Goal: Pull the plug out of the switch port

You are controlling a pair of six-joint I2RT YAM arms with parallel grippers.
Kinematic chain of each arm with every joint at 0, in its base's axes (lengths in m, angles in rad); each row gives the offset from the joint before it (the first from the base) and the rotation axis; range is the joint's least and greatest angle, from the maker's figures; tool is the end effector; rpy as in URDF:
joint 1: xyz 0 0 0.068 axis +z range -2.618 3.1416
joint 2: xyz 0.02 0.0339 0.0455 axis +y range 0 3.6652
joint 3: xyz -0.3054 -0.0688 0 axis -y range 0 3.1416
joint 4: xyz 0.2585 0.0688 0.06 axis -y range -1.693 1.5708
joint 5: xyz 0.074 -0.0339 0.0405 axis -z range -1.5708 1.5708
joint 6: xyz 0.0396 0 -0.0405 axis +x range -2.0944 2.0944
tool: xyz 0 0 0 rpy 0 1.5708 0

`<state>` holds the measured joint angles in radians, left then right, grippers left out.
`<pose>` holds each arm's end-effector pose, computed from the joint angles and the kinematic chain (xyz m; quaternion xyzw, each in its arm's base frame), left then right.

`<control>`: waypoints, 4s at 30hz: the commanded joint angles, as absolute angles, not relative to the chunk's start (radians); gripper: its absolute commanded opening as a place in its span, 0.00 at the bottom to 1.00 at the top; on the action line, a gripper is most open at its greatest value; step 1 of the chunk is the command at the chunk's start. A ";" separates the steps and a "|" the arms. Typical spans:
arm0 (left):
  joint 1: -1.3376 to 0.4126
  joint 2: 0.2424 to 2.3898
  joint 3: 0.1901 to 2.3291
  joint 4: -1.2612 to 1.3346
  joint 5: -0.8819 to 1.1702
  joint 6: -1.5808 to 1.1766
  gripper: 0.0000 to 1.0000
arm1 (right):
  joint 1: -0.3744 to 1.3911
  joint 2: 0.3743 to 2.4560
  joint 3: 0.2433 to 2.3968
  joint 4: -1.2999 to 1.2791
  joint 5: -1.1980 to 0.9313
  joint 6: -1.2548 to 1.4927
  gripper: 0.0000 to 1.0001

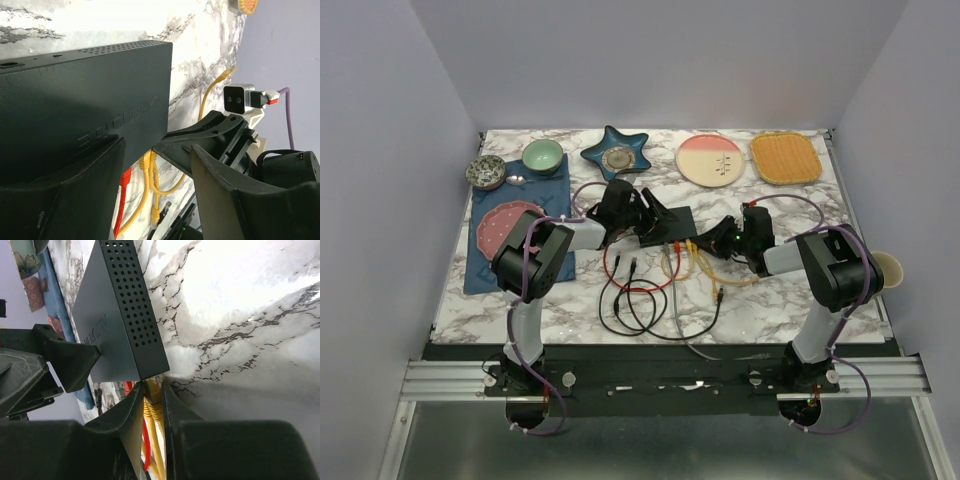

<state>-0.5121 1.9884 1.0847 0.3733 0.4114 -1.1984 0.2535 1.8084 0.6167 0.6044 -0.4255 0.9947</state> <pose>0.3811 -0.2324 0.1709 -0.1902 0.8341 -0.4835 0.1854 0.3201 0.0998 0.1314 0.2191 0.8392 0.4207 0.2658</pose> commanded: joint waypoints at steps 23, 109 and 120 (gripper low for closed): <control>-0.581 1.989 0.992 0.488 0.448 -1.290 0.69 | 0.250 1.829 0.601 0.561 -0.433 0.974 0.01; -0.436 1.933 0.976 0.357 0.350 -1.247 0.69 | 0.296 1.914 0.738 0.586 -0.463 1.080 0.30; -0.436 1.927 0.945 0.411 0.370 -1.269 0.69 | 0.296 1.917 0.729 0.578 -0.472 1.063 0.03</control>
<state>-0.4377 1.9251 0.9825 0.4202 0.3500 -1.2610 0.2890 1.8954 0.7345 0.5529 -0.4873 1.0645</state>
